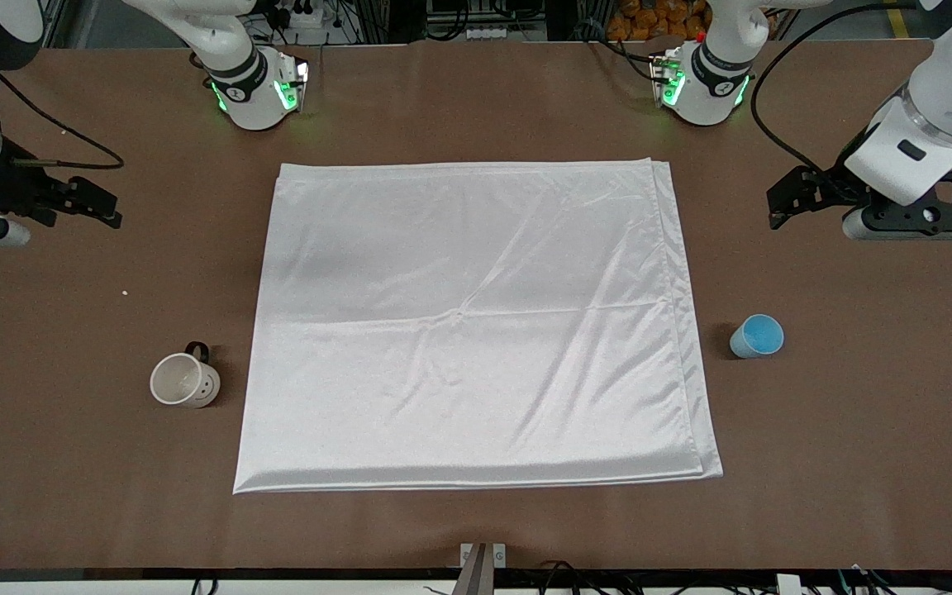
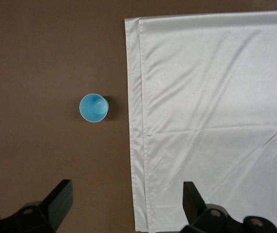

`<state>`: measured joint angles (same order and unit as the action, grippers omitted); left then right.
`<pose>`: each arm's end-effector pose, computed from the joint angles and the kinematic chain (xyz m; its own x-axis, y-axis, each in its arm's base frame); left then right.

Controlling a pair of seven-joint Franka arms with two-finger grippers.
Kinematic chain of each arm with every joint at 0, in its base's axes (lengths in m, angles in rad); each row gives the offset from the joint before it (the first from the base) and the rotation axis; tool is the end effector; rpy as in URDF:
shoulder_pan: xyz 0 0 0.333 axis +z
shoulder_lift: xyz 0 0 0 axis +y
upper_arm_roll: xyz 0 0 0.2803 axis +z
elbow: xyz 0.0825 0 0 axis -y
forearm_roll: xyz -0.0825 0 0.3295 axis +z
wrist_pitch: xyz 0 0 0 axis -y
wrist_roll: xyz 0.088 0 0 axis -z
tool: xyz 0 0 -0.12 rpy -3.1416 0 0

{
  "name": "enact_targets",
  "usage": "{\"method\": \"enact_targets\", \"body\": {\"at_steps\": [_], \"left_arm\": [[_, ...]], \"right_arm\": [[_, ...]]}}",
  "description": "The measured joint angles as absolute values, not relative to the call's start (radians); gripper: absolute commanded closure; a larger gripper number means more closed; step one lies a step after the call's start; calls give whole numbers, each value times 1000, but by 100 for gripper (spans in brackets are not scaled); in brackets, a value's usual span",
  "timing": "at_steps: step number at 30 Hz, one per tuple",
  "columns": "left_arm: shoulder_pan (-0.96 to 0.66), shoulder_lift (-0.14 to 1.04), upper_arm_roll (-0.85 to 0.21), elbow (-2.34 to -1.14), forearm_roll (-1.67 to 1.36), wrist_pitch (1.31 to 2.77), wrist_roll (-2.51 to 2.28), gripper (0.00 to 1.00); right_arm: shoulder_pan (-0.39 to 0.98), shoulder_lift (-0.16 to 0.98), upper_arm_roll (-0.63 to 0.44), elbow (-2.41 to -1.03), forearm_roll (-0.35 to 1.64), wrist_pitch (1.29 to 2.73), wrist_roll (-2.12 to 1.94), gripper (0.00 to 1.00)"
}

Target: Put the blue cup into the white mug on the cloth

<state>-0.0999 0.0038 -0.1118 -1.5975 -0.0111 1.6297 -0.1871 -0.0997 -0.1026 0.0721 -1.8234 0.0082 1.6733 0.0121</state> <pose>0.4952 -0.1076 0.5680 0.9994 -0.0239 0.0258 -0.0243 -0.9996 0.0166 0.4736 -0.0109 0.5284 0.9980 -0.0412 -0.0477 -0.0413 -0.9991 -0.0001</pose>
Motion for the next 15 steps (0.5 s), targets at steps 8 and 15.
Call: {"method": "enact_targets", "body": {"at_steps": [8, 15], "left_arm": [[-101, 4, -112, -1597, -8, 1631, -187, 0], [-99, 5, -111, -1597, -8, 1633, -187, 0]], "right_arm": [[-97, -106, 72, -1720, 2, 1607, -6, 0], [-87, -106, 74, -1668, 7, 1591, -7, 0]]}}
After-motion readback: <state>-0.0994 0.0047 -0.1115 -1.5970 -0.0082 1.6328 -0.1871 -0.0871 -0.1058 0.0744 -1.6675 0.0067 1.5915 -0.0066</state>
